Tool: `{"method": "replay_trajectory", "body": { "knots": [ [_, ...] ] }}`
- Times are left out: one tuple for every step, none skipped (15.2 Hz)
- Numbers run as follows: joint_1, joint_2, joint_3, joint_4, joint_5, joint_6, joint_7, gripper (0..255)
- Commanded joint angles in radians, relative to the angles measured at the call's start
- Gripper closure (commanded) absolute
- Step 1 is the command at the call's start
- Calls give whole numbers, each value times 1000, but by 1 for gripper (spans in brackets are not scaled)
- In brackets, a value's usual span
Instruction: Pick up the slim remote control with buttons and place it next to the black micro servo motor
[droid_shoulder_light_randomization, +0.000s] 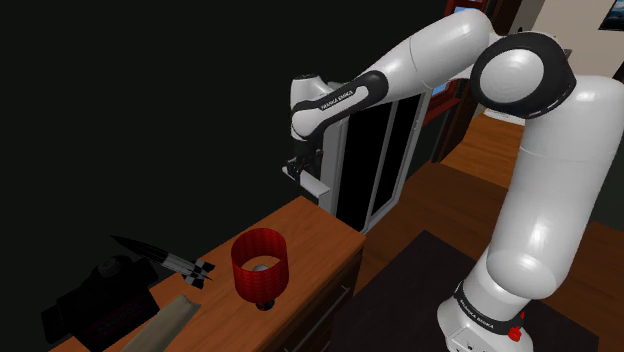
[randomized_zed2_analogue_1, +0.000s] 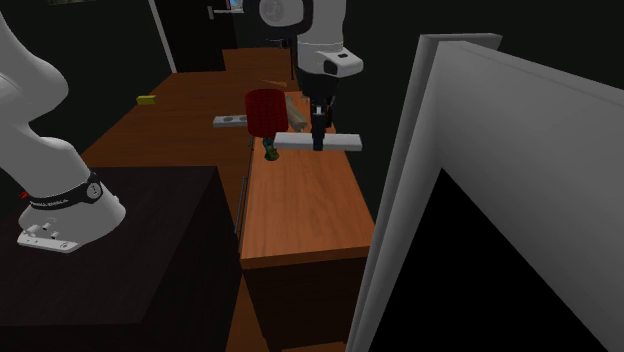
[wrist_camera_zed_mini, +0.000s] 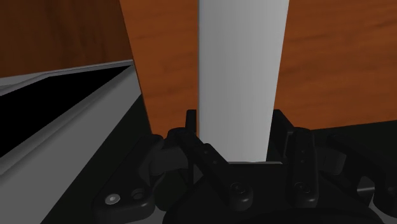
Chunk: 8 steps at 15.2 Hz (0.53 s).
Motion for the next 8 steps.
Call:
{"method": "replay_trajectory", "body": {
  "knots": [
    [0,-11,1,15,2,-26,-1,255],
    [0,-17,2,21,4,-38,-2,255],
    [0,-23,2,27,5,-50,-3,255],
    [0,-29,2,34,6,-62,-4,255],
    [0,-34,2,40,7,-74,-5,255],
    [-1,-40,3,47,9,-86,-6,255],
    [-1,-45,3,54,10,-98,-7,255],
    [-1,-50,3,61,11,-111,-8,255]
  ]
}}
